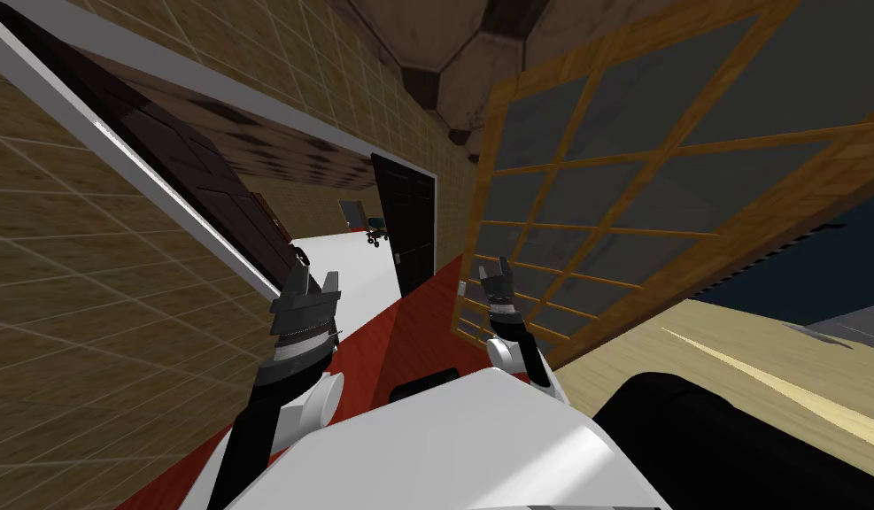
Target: Push the door open
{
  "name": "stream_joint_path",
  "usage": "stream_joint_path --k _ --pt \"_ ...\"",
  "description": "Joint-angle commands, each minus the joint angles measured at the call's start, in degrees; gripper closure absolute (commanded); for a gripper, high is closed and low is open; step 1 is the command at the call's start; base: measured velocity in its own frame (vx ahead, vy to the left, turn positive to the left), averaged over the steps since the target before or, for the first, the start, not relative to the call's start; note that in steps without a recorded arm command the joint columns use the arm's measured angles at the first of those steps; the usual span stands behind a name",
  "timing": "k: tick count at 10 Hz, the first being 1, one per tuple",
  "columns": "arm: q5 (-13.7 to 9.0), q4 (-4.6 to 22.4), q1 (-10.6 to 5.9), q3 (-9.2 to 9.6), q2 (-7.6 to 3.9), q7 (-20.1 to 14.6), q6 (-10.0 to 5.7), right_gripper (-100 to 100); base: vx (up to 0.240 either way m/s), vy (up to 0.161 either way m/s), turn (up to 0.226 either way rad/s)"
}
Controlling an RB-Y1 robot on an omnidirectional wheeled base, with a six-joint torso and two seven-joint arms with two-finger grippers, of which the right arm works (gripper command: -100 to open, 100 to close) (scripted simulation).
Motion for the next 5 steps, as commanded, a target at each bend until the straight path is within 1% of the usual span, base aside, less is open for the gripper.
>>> stream_joint_path --k 1,2,4,5 --pt "0.0 2.0 -0.76 0.01 -0.43 0.1 -0.45 -100 0.153 0.04 0.093" --pt "0.0 2.6 -0.99 0.01 -0.54 0.1 -0.58 -100 0.087 0.017 0.098" --pt "0.0 4.9 -1.91 0.02 -0.98 0.2 -1.12 -100 0.072 0.011 0.088" --pt "0.0 6.6 -2.53 0.02 -1.22 0.3 -1.49 -100 0.115 0.023 0.124"
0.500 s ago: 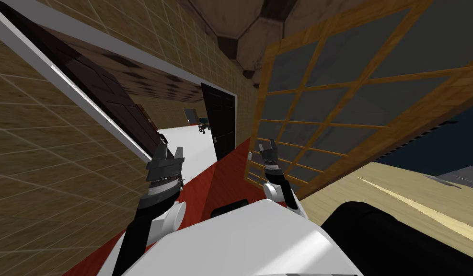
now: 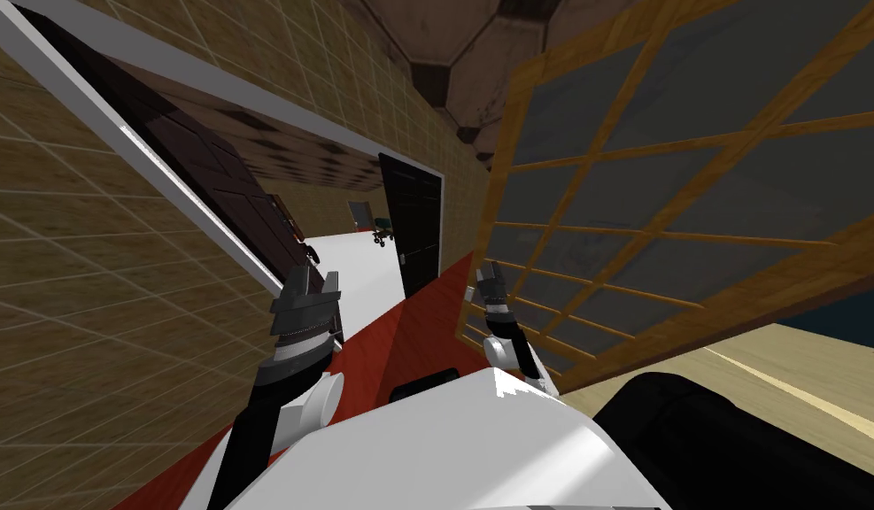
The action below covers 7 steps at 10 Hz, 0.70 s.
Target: Push the door open
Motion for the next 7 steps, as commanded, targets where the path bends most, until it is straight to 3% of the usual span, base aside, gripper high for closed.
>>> stream_joint_path --k 1,5,7 --pt "0.0 2.0 -0.93 -0.1 -0.31 0.1 -0.39 -100 0.098 0.018 0.086" --pt "-0.1 5.6 -2.32 -0.1 -0.8 0.2 -1.22 -100 0.08 0.015 0.068" --pt "-0.1 8.9 -3.56 -0.1 -1.17 0.4 -1.95 -100 0.127 0.015 0.131"
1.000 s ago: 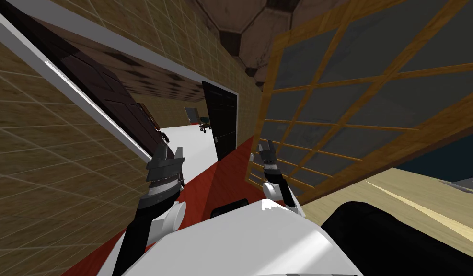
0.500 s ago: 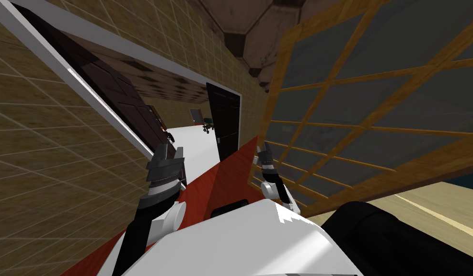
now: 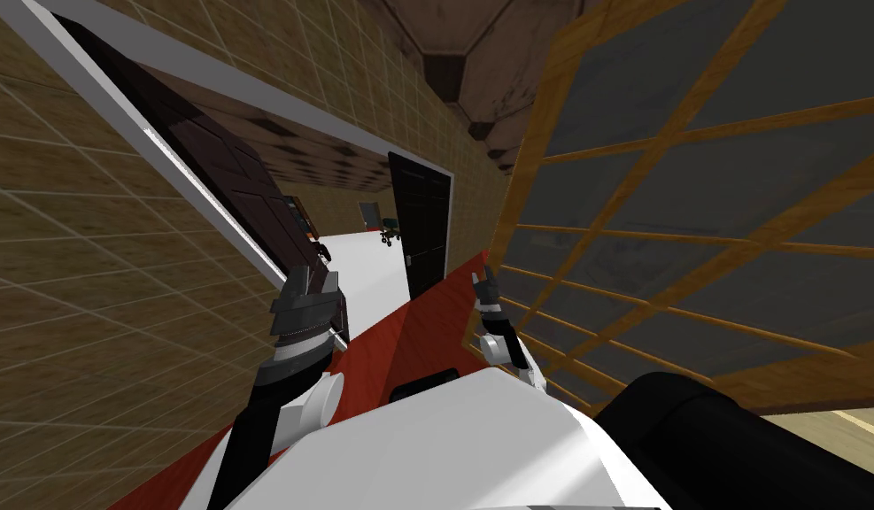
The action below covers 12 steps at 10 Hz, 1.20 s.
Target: Push the door open
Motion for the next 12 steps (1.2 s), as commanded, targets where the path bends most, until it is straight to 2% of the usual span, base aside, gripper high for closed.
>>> stream_joint_path --k 1,12 --pt "0.1 2.2 -0.73 0.22 -0.05 0.2 -0.74 -100 0.095 0.009 0.075" --pt "0.0 16.4 -6.16 0.18 -1.12 0.9 -3.95 -100 0.098 0.003 0.097"
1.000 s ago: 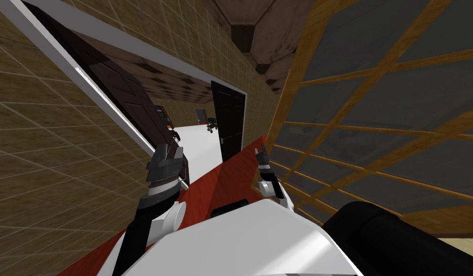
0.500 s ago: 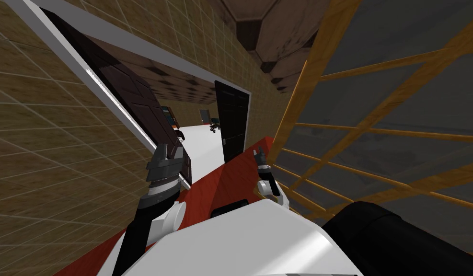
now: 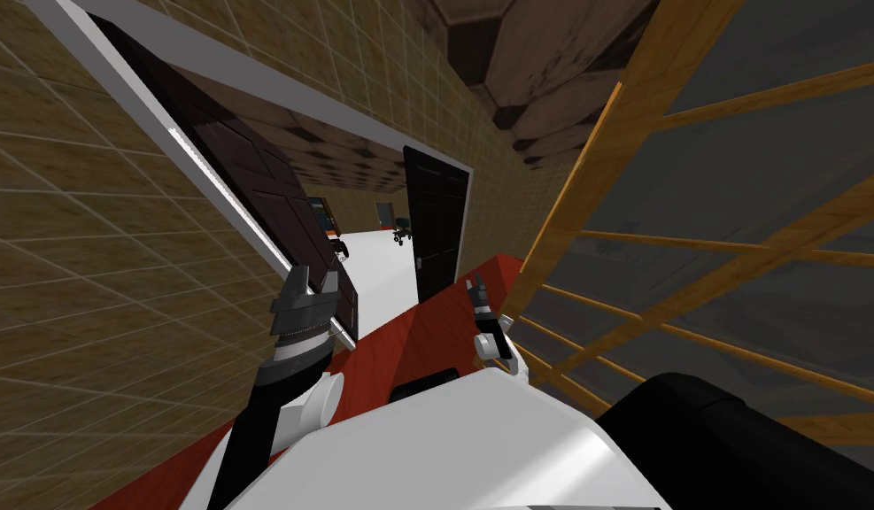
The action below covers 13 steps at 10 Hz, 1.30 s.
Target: Push the door open
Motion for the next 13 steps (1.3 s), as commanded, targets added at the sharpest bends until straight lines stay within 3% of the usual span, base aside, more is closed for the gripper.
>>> stream_joint_path --k 1,13 --pt "0.1 2.2 -1.01 0.08 0.06 0.3 -0.33 -100 0.096 0.005 0.111" --pt "-0.1 20.1 -7.82 -0.03 -0.45 1.1 -4.38 -100 0.099 -0.015 0.113"
